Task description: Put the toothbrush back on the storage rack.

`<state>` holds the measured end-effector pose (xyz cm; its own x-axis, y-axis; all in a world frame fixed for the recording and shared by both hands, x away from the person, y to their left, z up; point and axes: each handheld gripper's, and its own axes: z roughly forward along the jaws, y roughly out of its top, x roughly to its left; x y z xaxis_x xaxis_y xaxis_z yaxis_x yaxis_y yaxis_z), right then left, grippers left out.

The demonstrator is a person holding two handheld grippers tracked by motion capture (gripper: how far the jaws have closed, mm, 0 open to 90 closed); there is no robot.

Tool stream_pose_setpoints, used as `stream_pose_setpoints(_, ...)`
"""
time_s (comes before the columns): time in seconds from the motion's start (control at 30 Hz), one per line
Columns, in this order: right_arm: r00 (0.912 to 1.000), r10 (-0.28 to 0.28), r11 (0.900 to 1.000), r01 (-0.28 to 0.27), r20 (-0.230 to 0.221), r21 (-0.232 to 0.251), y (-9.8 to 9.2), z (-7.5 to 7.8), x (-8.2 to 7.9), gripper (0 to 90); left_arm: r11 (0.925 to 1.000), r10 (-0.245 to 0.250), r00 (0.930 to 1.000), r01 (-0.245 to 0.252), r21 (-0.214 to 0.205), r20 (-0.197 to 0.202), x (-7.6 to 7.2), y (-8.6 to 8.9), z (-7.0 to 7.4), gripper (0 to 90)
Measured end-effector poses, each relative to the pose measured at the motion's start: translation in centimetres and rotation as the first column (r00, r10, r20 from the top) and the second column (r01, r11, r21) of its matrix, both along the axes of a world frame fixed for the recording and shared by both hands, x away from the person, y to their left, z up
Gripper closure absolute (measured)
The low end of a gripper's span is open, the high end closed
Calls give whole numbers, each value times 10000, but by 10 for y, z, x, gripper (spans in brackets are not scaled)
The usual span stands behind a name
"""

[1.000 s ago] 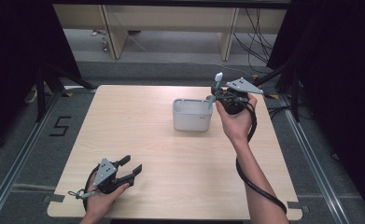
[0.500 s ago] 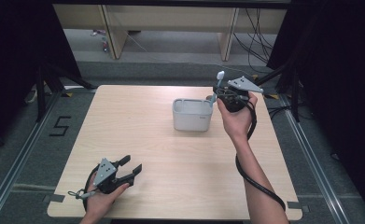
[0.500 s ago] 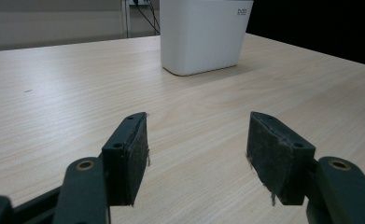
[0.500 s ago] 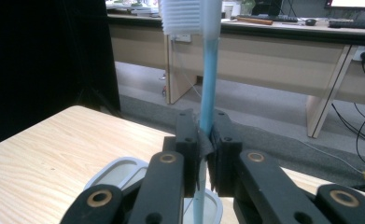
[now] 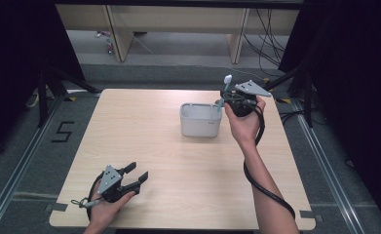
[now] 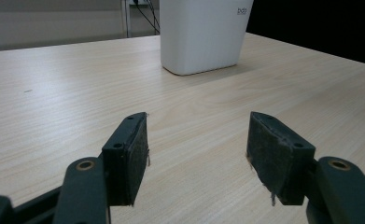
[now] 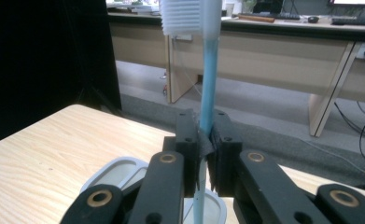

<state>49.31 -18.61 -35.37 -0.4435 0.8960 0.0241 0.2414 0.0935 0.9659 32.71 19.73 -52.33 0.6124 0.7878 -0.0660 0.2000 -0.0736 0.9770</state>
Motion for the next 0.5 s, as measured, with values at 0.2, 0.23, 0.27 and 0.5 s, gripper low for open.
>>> stream_pose_setpoints(0.2, 9999, 29, 10000, -28, -165, 18, 1, -8, 4, 842, 9997, -32, 9999, 29, 240, 158, 1, 1, 1, 380)
stream_pose_setpoints(0.23, 9999, 29, 10000, -28, -165, 18, 1, -8, 4, 842, 9996, -14, 10000, 11, 293, 88, 1, 2, 1, 380)
stream_pose_setpoints(0.27, 9997, -38, 10000, 38, -242, 4, 2, -10, 5, 841, 9997, 6, 10000, -6, 251, 28, 0, 2, 1, 380)
stream_pose_setpoints(0.5, 9994, -34, 10000, 32, -353, -76, 3, -16, 7, 841, 9997, 18, 10000, -18, 233, -9, 0, 2, 1, 380)
